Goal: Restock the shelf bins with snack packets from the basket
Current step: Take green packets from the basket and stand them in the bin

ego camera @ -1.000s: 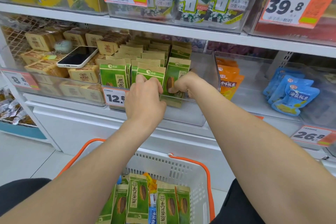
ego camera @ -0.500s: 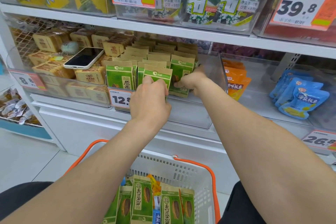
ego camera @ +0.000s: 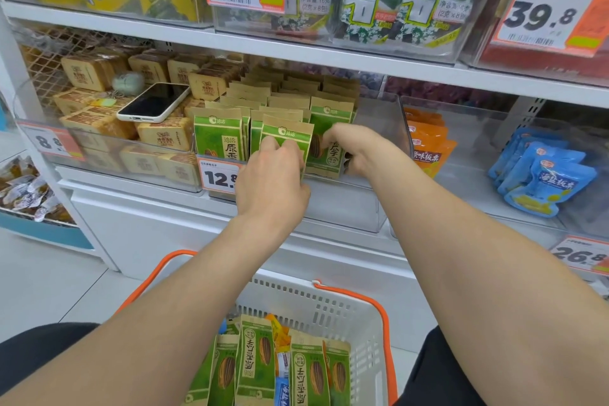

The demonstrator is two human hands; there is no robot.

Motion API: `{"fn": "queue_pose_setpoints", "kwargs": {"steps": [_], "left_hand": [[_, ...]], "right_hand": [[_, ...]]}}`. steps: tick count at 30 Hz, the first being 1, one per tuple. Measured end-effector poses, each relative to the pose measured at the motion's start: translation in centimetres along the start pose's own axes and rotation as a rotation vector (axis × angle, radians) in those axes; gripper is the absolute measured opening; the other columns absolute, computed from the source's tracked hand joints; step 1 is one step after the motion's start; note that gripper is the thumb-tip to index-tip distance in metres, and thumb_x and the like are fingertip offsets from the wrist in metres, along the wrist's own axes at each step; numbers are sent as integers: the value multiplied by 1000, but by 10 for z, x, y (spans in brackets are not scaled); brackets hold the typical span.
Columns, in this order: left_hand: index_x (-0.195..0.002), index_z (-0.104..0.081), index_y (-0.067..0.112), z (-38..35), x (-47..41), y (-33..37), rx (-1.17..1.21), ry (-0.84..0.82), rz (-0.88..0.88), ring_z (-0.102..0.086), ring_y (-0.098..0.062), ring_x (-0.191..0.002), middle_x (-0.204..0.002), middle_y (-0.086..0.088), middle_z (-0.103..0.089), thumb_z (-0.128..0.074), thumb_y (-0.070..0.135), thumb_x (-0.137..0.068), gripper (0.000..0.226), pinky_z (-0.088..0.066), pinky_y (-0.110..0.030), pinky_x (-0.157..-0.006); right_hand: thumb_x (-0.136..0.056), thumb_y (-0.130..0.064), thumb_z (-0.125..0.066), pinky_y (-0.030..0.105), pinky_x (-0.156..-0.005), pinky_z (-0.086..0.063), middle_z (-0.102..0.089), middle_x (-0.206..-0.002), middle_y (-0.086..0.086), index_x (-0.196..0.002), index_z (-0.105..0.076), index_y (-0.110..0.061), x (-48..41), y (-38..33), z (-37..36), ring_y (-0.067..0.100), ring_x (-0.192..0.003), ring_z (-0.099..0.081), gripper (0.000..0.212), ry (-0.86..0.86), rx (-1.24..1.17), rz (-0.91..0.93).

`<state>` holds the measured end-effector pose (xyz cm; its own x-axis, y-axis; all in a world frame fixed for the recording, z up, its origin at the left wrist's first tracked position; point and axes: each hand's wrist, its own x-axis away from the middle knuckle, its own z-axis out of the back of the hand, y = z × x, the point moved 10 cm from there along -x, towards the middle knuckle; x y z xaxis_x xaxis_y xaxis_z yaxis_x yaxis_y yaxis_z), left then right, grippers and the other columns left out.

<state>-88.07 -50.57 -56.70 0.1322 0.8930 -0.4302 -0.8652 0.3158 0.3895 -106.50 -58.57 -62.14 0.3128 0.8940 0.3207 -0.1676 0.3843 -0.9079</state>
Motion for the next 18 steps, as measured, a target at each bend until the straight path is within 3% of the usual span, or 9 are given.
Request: {"fn": "queue_pose_setpoints", "kwargs": {"steps": [2,5,9,13,16,18], "left_hand": [[-110,-51,21,3,3,2,3,18,-7,-56,-27,-89,-111,-3,-56,-80,21,-85,38,-40,-38,-67],[-110,-45,19,7,7,3,1,44,-30,-59,-30,-90,-107,-4,-58,-79,24,-86,42,-41,-38,-63],[-97,-52,18,7,16,0,-40,30,-69,-58,-30,-88,-94,-3,-60,-70,28,-89,22,-40,-37,-62],[-95,-60,18,-3,28,-14,-105,-80,-67,-61,-34,-87,-88,-6,-64,-65,34,-88,18,-46,-37,-62],[-99,-63,21,-24,39,-33,-143,-269,-56,-65,-36,-92,-92,-6,-69,-62,39,-89,21,-52,-38,-68],[-107,-63,25,-45,52,-49,-162,-458,-54,-65,-34,-99,-102,-6,-70,-60,42,-91,24,-56,-41,-78]], "right_hand": [[-86,-16,-76,51,-108,-47,-50,-150,15,-144,-51,-6,15,-3,4,37,-135,-50,64,29,144,3],[-101,-30,-64,45,-104,-51,-50,-149,17,-148,-47,-5,20,-4,15,36,-130,-54,56,72,399,22],[-99,-34,-55,36,-91,-49,-59,-137,18,-134,-59,-5,50,-16,21,39,-121,-59,46,164,643,126],[-96,-27,-48,36,-73,-43,-67,-108,21,-96,-58,-7,106,-49,6,43,-99,-63,22,366,797,551],[-93,-26,-48,35,-60,-35,-62,-81,8,-87,-60,-11,156,-58,-15,34,-70,-53,20,435,839,806],[-88,-30,-52,34,-53,-37,-60,-68,2,-78,-63,-15,178,-48,-34,28,-60,-51,21,353,832,878]]}}
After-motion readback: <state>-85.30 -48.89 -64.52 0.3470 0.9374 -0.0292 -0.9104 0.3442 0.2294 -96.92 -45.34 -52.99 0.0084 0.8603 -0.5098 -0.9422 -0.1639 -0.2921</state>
